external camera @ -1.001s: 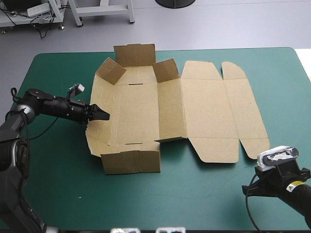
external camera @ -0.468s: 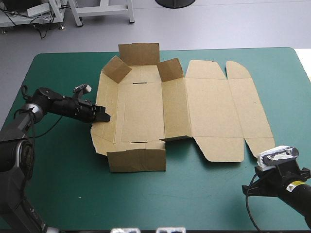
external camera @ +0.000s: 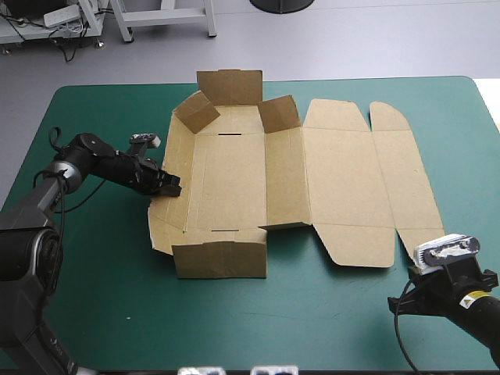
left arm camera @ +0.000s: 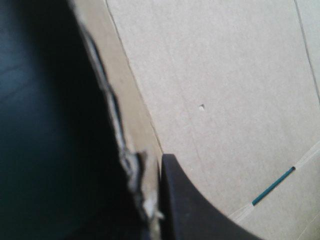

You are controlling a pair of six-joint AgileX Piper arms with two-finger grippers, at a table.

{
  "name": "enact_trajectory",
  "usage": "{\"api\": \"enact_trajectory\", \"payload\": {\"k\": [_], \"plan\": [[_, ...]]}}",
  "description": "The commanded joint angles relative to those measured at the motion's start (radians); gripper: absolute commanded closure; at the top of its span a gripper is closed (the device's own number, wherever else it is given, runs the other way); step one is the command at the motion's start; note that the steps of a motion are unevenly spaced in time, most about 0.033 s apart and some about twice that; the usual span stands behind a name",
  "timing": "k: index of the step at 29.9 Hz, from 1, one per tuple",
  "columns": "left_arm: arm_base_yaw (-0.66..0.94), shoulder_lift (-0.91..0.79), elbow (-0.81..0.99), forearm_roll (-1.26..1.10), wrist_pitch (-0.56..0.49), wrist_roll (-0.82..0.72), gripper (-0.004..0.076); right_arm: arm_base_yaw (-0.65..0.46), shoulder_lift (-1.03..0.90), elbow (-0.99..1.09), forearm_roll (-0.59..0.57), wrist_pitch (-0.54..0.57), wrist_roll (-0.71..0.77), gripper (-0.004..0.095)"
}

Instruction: Fold the box

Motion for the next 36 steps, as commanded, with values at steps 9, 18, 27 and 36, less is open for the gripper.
{"api": "enact_trajectory", "payload": {"k": [9, 18, 27, 36], "plan": [[-0.111, -0.089, -0.300, 0.035, 0.042, 0.048, 0.0733, 0.000, 0.011, -0.054, 0.086, -0.074, -0.028, 0.0928], [-0.238, -0.114, -0.532, 0.344, 0.059, 0.047, 0.0733, 0.000, 0.011, -0.153, 0.097, -0.145, -0.033, 0.0928], [-0.352, -0.114, -0.721, 0.531, 0.105, 0.052, 0.0733, 0.000, 0.011, -0.219, 0.098, -0.250, -0.033, 0.0928], [-0.508, -0.154, -0.783, 0.672, 0.170, 0.105, 0.0733, 0.000, 0.032, -0.278, 0.144, -0.368, -0.033, 0.0928]]}}
